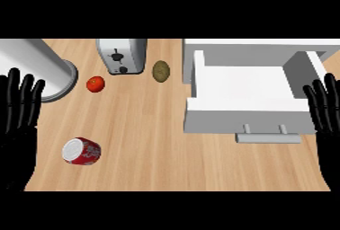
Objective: Pick up the can, place it into the drawer and close the drawer
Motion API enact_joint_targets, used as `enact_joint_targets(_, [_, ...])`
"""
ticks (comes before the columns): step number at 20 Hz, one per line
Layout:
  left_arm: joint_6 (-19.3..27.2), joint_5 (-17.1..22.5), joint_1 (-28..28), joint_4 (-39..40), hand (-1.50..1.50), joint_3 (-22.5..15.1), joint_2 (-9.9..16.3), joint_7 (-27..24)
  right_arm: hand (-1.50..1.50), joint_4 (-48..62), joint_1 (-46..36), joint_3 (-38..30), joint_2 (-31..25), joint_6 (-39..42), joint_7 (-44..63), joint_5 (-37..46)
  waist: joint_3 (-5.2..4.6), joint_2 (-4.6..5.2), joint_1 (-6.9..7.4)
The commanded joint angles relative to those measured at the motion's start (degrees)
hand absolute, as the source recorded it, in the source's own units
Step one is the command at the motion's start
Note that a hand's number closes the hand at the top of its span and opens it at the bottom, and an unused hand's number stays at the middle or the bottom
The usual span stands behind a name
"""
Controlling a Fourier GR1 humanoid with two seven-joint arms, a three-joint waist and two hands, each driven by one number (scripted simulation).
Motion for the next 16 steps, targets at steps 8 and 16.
enact_joint_targets(8, [9.7,-0.6,20.7,-5.2,-1.5,5.9,-5.3,10.1,-1.5,2.4,3.8,-2.3,2.4,-3.8,8.2,-0.5,0.03,-1.43,1.14])
enact_joint_targets(16, [11.9,0.3,24.8,-14.9,-1.5,8.3,-3.8,18.4,-1.5,3.2,2.3,-2.2,3.4,-4.5,9.4,0.4,0.11,-1.47,-0.27])
